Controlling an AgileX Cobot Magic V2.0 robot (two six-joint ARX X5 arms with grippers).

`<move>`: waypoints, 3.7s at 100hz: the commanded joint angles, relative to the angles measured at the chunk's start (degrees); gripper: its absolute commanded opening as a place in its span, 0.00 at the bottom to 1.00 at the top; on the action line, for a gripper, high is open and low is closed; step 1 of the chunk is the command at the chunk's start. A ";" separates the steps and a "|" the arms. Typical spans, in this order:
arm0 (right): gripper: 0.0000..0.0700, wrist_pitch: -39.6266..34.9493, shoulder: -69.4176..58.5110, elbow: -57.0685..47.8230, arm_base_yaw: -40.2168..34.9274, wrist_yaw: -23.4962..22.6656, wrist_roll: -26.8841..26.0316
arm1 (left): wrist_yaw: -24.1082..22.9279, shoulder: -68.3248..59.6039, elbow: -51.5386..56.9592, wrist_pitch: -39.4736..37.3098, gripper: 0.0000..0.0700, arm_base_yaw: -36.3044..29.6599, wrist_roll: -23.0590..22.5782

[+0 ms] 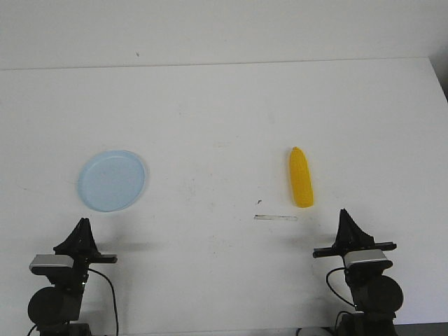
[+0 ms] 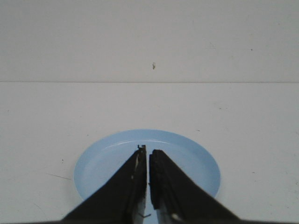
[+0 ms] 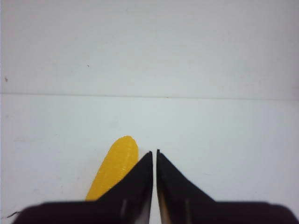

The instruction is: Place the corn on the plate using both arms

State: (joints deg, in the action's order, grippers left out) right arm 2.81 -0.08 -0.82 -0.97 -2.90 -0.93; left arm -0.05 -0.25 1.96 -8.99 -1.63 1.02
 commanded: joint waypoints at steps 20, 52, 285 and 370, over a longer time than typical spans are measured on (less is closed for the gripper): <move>0.02 0.63 0.00 0.11 0.00 0.07 -0.72 | 0.09 0.07 -1.20 -0.90 0.00 0.07 0.07; 0.02 0.63 0.00 0.11 0.00 0.07 -0.72 | -0.20 0.07 -1.18 -1.70 0.00 0.09 2.32; 0.02 0.63 0.00 0.11 0.00 0.07 -0.72 | 21.51 -75.58 58.34 36.92 0.01 25.62 16.17; 0.02 0.61 0.00 0.11 0.00 0.07 -0.72 | 21.55 -90.36 58.34 35.45 0.25 22.32 16.20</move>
State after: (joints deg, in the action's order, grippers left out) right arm 2.81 -0.08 -0.82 -0.97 -2.90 -0.91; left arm 21.21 -89.27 59.13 26.46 20.86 17.21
